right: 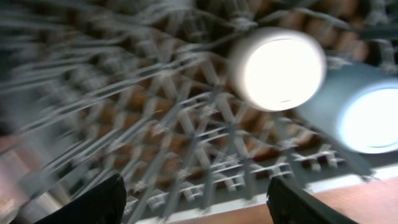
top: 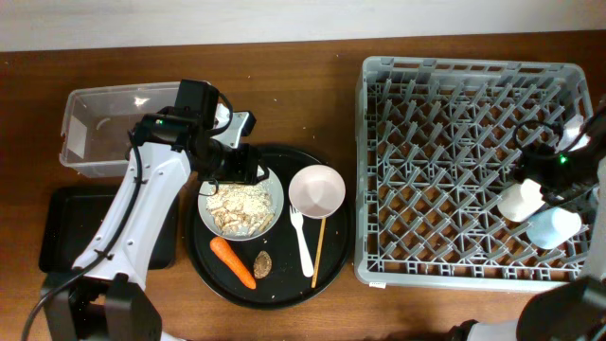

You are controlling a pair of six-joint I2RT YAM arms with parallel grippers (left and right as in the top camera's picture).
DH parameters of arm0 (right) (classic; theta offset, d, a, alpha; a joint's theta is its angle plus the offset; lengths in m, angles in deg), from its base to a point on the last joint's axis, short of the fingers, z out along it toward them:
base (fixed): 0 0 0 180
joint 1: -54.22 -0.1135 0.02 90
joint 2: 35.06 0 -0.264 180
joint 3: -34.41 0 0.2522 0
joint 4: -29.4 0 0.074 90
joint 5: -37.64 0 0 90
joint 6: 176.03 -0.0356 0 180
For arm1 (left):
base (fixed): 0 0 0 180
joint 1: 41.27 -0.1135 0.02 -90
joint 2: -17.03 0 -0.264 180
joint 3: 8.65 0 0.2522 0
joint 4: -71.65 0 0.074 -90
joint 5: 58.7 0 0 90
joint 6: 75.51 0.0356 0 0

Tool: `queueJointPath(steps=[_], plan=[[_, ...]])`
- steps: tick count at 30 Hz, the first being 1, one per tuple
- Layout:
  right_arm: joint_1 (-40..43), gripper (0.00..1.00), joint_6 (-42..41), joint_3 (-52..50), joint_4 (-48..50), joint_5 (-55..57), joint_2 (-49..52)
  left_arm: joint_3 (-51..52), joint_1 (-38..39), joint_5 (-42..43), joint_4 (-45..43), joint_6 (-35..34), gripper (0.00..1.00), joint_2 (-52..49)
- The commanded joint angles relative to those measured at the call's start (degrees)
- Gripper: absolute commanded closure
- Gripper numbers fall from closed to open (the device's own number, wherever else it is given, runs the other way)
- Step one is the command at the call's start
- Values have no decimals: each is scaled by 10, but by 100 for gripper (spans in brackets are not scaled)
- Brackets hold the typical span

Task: Sort waste into correct bins and load items into the dishwasher rack
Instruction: 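Reach the right gripper to the pink bowl and lift it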

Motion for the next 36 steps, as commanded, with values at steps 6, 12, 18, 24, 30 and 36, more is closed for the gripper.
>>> queueJointPath(steps=[6,12,18,24,30,36], plan=[[-87,24,91,15,-53,-157,-47,-5,-1,-18,1,3,43,9],[-274,24,99,14,-40,-137,-47,-5,-2,-81,38,1,43,9],[-452,2,80,14,29,-71,-36,-5,-46,-182,107,-37,39,9],[-558,2,69,14,116,-72,-17,-5,-139,-181,130,-70,37,9],[-588,3,25,14,123,-12,51,-5,-185,-170,147,-79,37,9],[-598,19,-41,14,142,104,138,-5,-188,-170,144,-83,36,9]])
